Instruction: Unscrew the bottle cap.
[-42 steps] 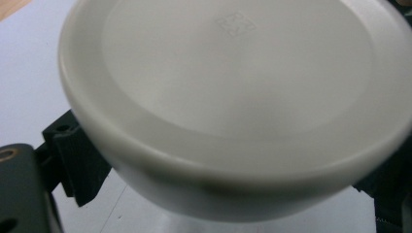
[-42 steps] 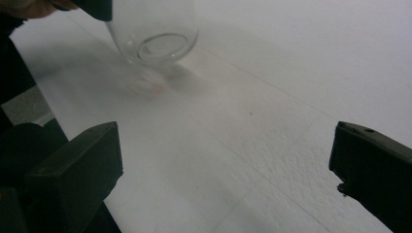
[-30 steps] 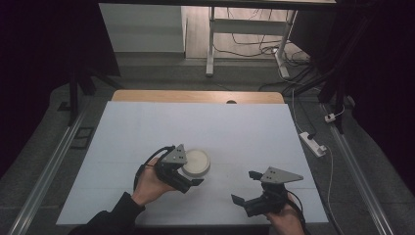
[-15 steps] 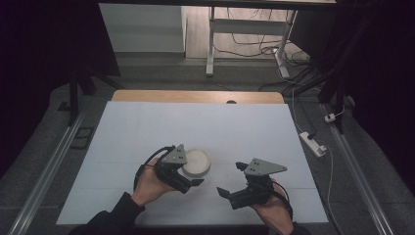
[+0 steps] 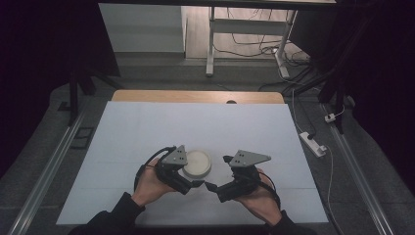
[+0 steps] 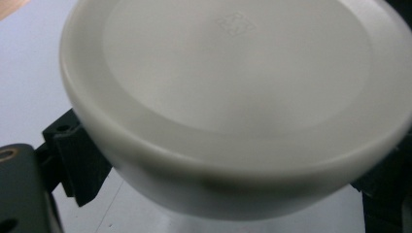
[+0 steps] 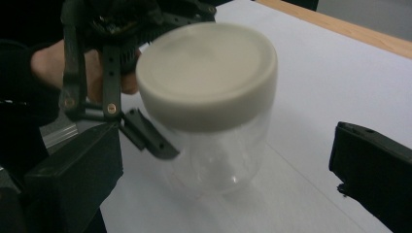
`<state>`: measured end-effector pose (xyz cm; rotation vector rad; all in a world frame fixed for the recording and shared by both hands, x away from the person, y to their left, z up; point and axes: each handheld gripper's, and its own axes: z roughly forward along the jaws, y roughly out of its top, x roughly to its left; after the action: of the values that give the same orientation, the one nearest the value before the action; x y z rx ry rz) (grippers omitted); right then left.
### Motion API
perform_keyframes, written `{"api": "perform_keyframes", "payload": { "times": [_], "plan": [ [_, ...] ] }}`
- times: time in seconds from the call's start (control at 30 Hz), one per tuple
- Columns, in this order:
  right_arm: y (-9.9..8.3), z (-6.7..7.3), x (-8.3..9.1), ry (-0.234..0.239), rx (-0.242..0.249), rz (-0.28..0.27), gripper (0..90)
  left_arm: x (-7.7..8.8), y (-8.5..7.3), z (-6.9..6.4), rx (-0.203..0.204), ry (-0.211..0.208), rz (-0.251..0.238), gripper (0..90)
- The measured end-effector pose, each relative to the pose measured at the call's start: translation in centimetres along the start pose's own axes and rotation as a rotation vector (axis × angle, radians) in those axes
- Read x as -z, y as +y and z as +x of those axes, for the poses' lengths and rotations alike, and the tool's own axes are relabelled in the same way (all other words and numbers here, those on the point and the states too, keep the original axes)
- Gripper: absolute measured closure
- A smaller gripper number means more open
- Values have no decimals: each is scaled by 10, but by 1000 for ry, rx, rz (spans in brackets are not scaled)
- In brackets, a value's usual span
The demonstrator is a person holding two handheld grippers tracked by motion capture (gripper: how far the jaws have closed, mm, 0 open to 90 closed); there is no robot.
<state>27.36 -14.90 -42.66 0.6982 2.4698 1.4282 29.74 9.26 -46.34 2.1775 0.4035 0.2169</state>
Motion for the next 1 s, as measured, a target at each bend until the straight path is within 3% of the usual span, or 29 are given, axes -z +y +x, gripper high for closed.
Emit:
{"api": "perform_keyframes", "payload": {
  "times": [0.27, 0.63, 0.77, 1.0],
  "plan": [
    [11, 1, -11, 31, -3, -19, 0, 0, 1, -1, -9, -20, -3, 75],
    [23, 6, -33, 56, 37, -4, 2, 0, 4, -5, -20, -43, -4, 75],
    [27, 9, -41, 56, 65, 2, 48, 2, 5, -7, -26, -53, -9, 75],
    [27, 10, -41, 82, 82, -7, 73, 4, 5, -6, -37, -83, -17, 75]
  ]
}}
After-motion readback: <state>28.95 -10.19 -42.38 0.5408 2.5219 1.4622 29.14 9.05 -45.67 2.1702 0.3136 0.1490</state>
